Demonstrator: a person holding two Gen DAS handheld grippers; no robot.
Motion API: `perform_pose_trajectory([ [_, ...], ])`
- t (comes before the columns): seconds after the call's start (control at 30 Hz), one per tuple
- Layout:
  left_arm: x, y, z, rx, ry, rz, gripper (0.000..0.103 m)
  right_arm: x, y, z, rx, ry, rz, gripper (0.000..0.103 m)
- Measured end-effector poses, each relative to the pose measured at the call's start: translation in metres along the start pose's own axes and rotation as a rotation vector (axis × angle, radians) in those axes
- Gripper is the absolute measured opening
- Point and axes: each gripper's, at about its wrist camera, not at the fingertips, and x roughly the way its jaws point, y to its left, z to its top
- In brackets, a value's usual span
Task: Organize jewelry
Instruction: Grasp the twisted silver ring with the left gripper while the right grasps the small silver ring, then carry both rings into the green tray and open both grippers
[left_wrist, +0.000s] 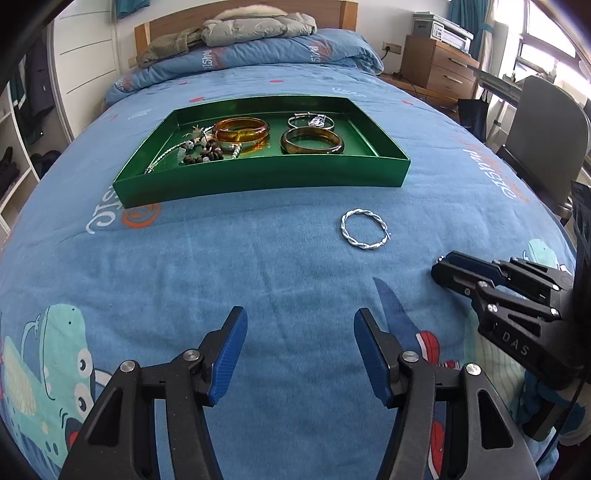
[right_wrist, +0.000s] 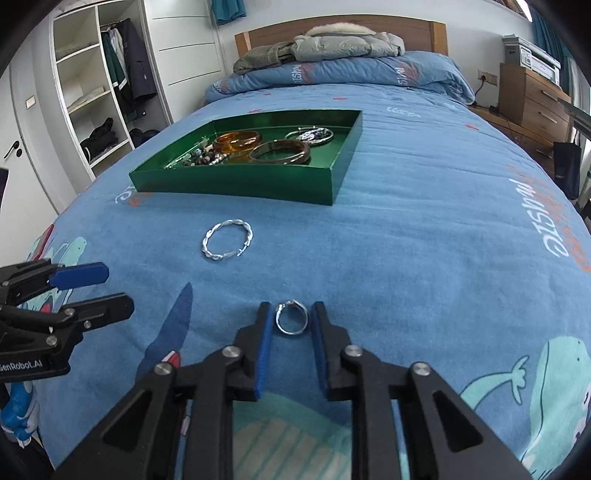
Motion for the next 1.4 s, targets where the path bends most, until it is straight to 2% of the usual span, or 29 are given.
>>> perform_pose_trajectory([
  [0.17, 0.011, -0.013, 0.018, 0.022, -0.016, -0.012, 0.059, -0.016, -0.011, -0.003, 0.045, -0.069, 0.063, 0.017],
  [0.47, 0.039, -0.042, 0.046, 0.063, -0.011, 0.003, 0.059, -0.046, -0.043, -0.004, 0.123, -0.175, 0.0, 0.017],
  [0.57, 0.051, -0.049, 0.051, 0.055, 0.002, 0.006, 0.051, -0.049, -0.056, -0.004, 0.153, -0.181, 0.001, 0.017],
  [0.63, 0.053, -0.051, 0.053, 0.046, -0.006, 0.011, 0.041, -0.051, -0.06, -0.005, 0.163, -0.185, 0.004, 0.017],
  [0.67, 0.054, -0.05, 0.054, 0.036, -0.006, 0.008, 0.041, -0.053, -0.062, -0.005, 0.167, -0.188, 0.003, 0.017],
  [0.87, 0.043, -0.048, 0.047, 0.039, -0.021, 0.015, 0.04, -0.06, -0.07, -0.005, 0.182, -0.204, -0.002, 0.018],
  [1.13, 0.01, -0.022, 0.039, -0.002, -0.057, 0.005, 0.04, -0.064, -0.065, -0.001, 0.165, -0.203, -0.015, 0.018],
  [1.27, -0.006, -0.001, 0.06, -0.035, -0.112, 0.003, 0.04, -0.062, -0.056, 0.019, 0.143, -0.208, -0.002, 0.018],
  [1.4, 0.0, 0.023, 0.099, -0.073, -0.131, 0.003, 0.04, -0.043, -0.039, 0.07, 0.08, -0.207, 0.038, 0.018],
])
